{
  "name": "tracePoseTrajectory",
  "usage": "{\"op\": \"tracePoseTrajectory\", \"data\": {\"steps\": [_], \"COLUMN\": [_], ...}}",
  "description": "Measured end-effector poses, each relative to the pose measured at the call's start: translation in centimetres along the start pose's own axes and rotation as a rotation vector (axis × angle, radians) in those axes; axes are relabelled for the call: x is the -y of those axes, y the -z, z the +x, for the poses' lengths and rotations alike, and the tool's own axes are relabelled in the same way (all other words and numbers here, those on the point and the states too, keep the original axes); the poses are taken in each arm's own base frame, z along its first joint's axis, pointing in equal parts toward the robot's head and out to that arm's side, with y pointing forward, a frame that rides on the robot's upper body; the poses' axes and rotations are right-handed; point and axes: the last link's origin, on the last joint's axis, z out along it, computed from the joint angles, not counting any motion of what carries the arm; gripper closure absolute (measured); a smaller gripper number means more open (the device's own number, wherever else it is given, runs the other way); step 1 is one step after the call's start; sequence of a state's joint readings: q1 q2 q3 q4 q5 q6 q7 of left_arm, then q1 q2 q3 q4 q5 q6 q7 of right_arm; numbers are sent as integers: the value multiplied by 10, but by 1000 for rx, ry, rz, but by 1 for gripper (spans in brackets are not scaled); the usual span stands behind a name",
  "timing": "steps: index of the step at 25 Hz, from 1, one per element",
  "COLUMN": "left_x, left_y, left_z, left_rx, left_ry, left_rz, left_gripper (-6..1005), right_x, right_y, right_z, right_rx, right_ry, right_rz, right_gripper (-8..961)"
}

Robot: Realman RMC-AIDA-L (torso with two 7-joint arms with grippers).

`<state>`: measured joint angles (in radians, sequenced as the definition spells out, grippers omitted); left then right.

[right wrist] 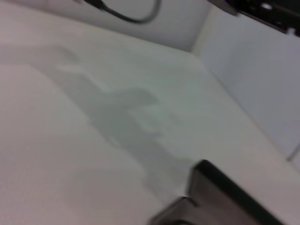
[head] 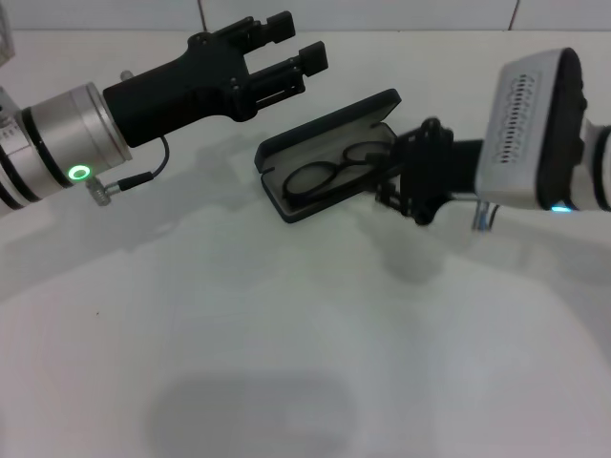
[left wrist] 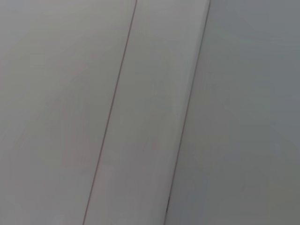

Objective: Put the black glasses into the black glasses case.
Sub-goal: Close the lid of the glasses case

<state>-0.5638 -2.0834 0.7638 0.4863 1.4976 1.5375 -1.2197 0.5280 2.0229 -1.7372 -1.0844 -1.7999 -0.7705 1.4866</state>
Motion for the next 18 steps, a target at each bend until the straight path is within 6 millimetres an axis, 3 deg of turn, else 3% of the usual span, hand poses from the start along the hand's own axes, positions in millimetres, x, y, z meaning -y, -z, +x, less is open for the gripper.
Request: {"op": "tracePoseTrajectory", "data": {"steps": [3,6,11,15,18], "left_x": [0,4,30,47,54], "left_y": [-3,-6,-19,-47,-65], "left_z": [2,3,-3,-15,-22], "left_rx": [-2,5,91,279,410], "left_ry": [-3,-4,59,84,59], "left_rz": [-5,9,164,257,308], "left_gripper": [292,291,291,291,292], "right_x": [-7,1,25,30,27], "right_y": [5,16,69,93,95], "right_z": [6,14,46,76,90], "right_rx": [18,51,274,344,330], "right_ry": [-52,-141,-408,-531,-572], "right_rz": [-87,-98,-56,60,119], "right_gripper": [667,655,634,618,606]}}
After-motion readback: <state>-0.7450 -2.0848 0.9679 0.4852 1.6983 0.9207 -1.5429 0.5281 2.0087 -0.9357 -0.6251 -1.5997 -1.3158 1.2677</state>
